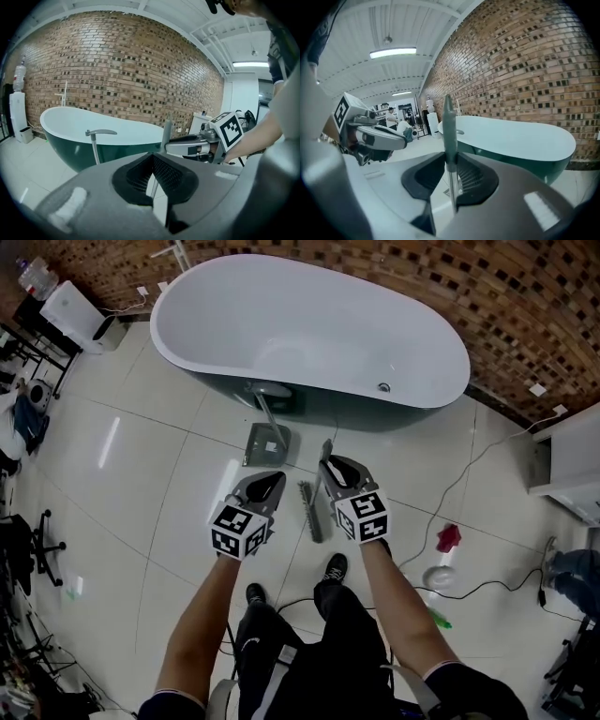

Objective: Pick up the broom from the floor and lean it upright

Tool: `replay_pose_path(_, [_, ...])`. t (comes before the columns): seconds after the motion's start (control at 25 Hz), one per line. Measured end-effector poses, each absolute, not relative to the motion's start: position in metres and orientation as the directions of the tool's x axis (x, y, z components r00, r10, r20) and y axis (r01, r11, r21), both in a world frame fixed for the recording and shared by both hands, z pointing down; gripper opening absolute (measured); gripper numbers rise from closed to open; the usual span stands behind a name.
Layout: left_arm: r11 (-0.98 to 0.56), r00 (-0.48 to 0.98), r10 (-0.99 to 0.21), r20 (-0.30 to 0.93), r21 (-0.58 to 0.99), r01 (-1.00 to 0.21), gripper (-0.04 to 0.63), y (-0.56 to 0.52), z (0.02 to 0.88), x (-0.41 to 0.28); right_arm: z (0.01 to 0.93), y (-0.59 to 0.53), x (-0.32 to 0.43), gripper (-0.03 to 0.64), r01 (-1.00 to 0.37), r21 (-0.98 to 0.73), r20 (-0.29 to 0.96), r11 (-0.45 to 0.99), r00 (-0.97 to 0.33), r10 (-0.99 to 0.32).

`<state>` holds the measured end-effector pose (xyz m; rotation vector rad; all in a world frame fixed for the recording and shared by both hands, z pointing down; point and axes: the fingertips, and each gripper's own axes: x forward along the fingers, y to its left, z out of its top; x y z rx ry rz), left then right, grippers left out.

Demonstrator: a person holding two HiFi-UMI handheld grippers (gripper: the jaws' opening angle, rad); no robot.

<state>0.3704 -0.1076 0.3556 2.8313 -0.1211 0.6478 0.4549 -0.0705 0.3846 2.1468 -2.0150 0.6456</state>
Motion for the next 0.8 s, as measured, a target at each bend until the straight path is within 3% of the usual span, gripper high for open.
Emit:
replay_pose_path(0.36, [-0.966,0.891,-0.032,0.454,0.214,-0.144,0.001,-0.127,0.363,0.432,0.393,-0.111,0.524,0.083,-0.977,-0.204,0.436,-0.064,-0.032,-0.899])
replay_pose_path(0.8, [-0.956,0.876,-0.034,0.481,0.241,-0.169,0.002,-0.197,0.392,0.439,0.405,-0.193,0.563,0.083,-0.983,-0.176,0.54,-0.043,-0.06,-0.839])
